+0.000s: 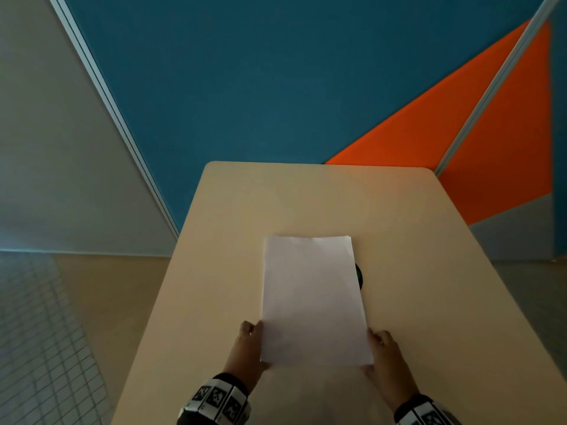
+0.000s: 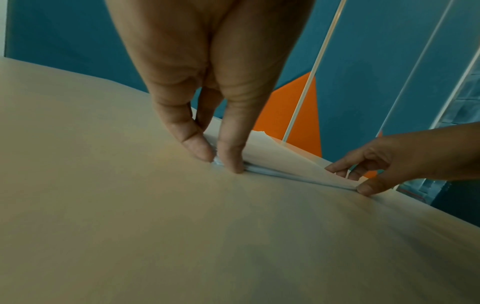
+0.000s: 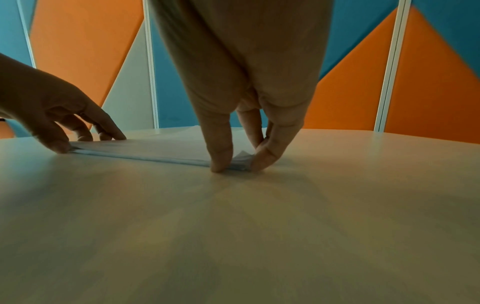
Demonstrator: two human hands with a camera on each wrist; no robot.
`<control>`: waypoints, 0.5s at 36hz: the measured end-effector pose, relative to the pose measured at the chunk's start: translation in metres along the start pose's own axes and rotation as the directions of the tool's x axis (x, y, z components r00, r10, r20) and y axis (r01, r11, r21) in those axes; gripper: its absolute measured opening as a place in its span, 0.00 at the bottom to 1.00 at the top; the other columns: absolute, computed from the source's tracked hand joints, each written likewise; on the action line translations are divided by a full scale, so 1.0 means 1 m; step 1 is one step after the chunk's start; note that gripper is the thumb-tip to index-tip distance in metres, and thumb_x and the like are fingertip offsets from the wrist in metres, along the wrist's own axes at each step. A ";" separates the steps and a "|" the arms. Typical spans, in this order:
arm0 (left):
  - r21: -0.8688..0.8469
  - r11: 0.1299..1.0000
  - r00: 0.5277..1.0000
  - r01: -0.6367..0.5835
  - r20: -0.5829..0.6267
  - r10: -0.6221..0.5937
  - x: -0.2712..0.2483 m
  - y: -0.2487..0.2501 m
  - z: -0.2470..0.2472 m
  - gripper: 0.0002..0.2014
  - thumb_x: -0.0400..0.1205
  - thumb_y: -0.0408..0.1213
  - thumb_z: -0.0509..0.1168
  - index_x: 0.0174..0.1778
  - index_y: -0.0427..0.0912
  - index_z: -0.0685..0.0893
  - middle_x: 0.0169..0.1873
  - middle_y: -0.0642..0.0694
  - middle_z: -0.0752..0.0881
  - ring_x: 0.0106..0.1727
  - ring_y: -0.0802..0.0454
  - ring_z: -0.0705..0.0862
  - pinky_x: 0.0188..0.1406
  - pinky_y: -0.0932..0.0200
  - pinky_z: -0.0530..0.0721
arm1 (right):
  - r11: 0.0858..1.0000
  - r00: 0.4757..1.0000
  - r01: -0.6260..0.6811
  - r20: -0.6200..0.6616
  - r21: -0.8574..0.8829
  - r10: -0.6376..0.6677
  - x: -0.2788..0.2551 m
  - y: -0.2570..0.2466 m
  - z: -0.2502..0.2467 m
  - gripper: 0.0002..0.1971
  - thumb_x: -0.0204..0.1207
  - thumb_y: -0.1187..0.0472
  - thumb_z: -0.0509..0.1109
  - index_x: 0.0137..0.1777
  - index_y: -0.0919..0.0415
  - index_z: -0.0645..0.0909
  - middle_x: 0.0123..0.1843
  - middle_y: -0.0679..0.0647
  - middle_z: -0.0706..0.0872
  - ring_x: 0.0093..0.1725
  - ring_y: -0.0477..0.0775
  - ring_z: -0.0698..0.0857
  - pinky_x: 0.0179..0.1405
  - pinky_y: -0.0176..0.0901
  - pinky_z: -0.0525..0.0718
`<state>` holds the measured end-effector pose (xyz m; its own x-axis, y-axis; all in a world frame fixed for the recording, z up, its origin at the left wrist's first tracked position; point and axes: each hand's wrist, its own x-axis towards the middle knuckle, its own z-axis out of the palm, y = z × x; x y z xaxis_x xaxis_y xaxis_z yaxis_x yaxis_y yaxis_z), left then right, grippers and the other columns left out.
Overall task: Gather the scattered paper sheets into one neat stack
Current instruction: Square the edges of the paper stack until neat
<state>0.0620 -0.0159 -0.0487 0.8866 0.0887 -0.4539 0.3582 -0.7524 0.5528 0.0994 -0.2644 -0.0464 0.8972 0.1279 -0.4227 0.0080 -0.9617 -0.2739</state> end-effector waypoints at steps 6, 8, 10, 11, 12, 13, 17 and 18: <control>0.022 1.000 1.000 0.017 0.008 -0.017 -0.001 -0.001 0.001 0.35 0.72 0.35 0.72 0.74 0.37 0.66 0.65 0.37 0.70 0.64 0.42 0.77 0.66 0.59 0.74 | 1.000 1.000 -0.011 0.006 0.002 0.011 0.000 0.001 0.000 0.34 0.78 0.62 0.65 0.82 0.60 0.55 0.76 0.56 0.65 0.73 0.56 0.70 0.74 0.39 0.69; 0.051 0.999 1.000 0.018 0.009 -0.018 -0.002 0.001 0.000 0.35 0.72 0.36 0.72 0.74 0.37 0.66 0.64 0.38 0.70 0.64 0.42 0.76 0.66 0.59 0.74 | 1.000 1.000 -0.007 0.014 0.003 0.007 -0.001 0.001 -0.001 0.34 0.77 0.61 0.66 0.81 0.60 0.57 0.76 0.57 0.66 0.73 0.56 0.70 0.74 0.40 0.69; 0.066 0.998 1.000 0.018 -0.002 -0.018 -0.005 0.002 -0.001 0.35 0.72 0.37 0.72 0.74 0.38 0.66 0.58 0.42 0.70 0.64 0.42 0.77 0.64 0.59 0.74 | 1.000 1.000 -0.003 0.022 0.012 0.003 -0.001 0.001 -0.003 0.34 0.76 0.61 0.67 0.81 0.59 0.58 0.75 0.57 0.66 0.73 0.56 0.71 0.74 0.39 0.68; 0.058 0.998 1.000 0.013 -0.016 -0.012 -0.007 0.003 -0.002 0.35 0.71 0.38 0.73 0.73 0.39 0.67 0.55 0.43 0.69 0.63 0.42 0.77 0.64 0.58 0.75 | 1.000 1.000 0.005 0.020 0.021 -0.006 -0.002 0.001 -0.003 0.34 0.76 0.61 0.67 0.81 0.59 0.58 0.75 0.57 0.67 0.73 0.57 0.71 0.74 0.40 0.69; 0.050 0.999 1.000 0.017 -0.020 -0.016 -0.008 0.003 -0.002 0.35 0.70 0.38 0.74 0.73 0.39 0.68 0.55 0.43 0.69 0.63 0.41 0.78 0.64 0.57 0.76 | 1.000 0.999 0.007 0.033 0.026 -0.008 -0.003 0.001 -0.004 0.35 0.76 0.61 0.68 0.81 0.59 0.58 0.74 0.57 0.67 0.73 0.57 0.71 0.74 0.40 0.69; 0.048 0.999 1.000 0.019 -0.019 -0.019 -0.008 0.000 -0.001 0.36 0.70 0.38 0.74 0.73 0.40 0.68 0.57 0.42 0.70 0.63 0.41 0.78 0.65 0.56 0.76 | 0.999 0.999 0.015 0.040 0.029 -0.016 -0.001 0.003 -0.003 0.36 0.75 0.61 0.68 0.81 0.59 0.57 0.75 0.57 0.66 0.73 0.57 0.71 0.75 0.40 0.69; 0.068 0.996 0.998 0.050 0.034 -0.053 -0.020 -0.001 -0.006 0.37 0.70 0.39 0.75 0.72 0.38 0.64 0.66 0.40 0.68 0.68 0.42 0.76 0.70 0.56 0.74 | 0.999 0.996 -0.008 0.085 0.039 0.004 -0.003 0.006 -0.004 0.43 0.73 0.60 0.68 0.83 0.60 0.47 0.78 0.59 0.62 0.77 0.58 0.67 0.76 0.39 0.67; 0.070 0.996 0.998 0.049 0.027 -0.051 -0.024 -0.003 -0.006 0.34 0.71 0.39 0.74 0.70 0.40 0.64 0.66 0.41 0.69 0.69 0.43 0.75 0.69 0.56 0.73 | 0.999 0.995 -0.018 0.098 0.047 0.014 -0.005 0.006 -0.005 0.44 0.73 0.59 0.68 0.83 0.59 0.45 0.78 0.59 0.61 0.78 0.58 0.66 0.76 0.39 0.66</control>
